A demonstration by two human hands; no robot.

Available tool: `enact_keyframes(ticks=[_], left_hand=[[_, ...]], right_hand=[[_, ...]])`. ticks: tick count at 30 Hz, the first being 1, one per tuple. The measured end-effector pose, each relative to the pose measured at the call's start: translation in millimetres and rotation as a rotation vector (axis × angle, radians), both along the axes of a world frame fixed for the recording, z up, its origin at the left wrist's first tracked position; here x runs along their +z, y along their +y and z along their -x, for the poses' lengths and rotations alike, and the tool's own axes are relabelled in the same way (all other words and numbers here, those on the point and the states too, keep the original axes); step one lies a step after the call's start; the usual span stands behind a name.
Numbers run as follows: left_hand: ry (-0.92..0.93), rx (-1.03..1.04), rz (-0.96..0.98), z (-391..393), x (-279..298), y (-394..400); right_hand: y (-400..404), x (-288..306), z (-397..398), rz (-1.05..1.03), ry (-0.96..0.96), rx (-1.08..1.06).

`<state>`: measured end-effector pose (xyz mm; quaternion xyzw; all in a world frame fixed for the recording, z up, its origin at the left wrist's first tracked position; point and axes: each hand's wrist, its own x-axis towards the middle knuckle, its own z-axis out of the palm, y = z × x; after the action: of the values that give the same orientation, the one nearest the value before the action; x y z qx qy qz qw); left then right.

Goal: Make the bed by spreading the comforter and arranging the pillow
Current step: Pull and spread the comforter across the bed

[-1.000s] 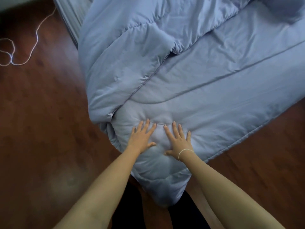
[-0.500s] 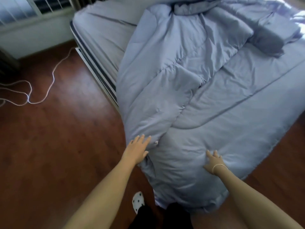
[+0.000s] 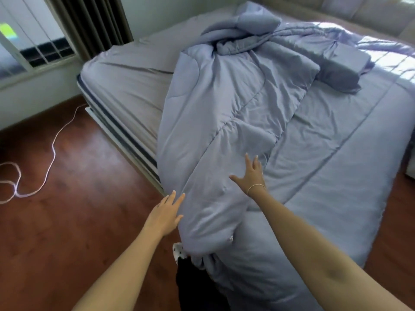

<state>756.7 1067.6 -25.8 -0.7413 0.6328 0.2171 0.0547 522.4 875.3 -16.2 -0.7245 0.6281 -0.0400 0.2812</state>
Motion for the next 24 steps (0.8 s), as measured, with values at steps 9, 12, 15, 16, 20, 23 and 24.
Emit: enact_keyframes(ticks=[9, 12, 15, 16, 20, 23, 24], left_hand=[[0.014, -0.132, 0.084, -137.5, -7.4, -93.3], [-0.012, -0.125, 0.072, -186.3, -8.1, -109.8], [-0.029, -0.102, 0.017, -221.9, -7.6, -118.4], [-0.026, -0.101, 0.017, -230.7, -6.7, -125.9], [0.013, -0.092, 0.053, -257.7, -2.0, -167.2], [-0.010, -0.192, 0.086, -280.4, -0.4, -211.6], [-0.020, -0.244, 0.098, -289.0, -0.1, -230.6]], right_hand=[[-91.7, -53.0, -96.5, -0.272, -0.110, -0.345], [-87.4, -64.5, -133.3, -0.163, 0.043, -0.314], [-79.2, -57.1, -174.1, -0.162, 0.018, -0.322], [-76.5, -55.2, -189.2, -0.178, -0.002, -0.325], [-58.6, -49.5, -259.8, -0.247, -0.141, -0.242], [-46.6, -43.6, -299.8, -0.288, -0.095, -0.136], [-45.2, -42.5, -305.9, -0.299, -0.057, -0.115]])
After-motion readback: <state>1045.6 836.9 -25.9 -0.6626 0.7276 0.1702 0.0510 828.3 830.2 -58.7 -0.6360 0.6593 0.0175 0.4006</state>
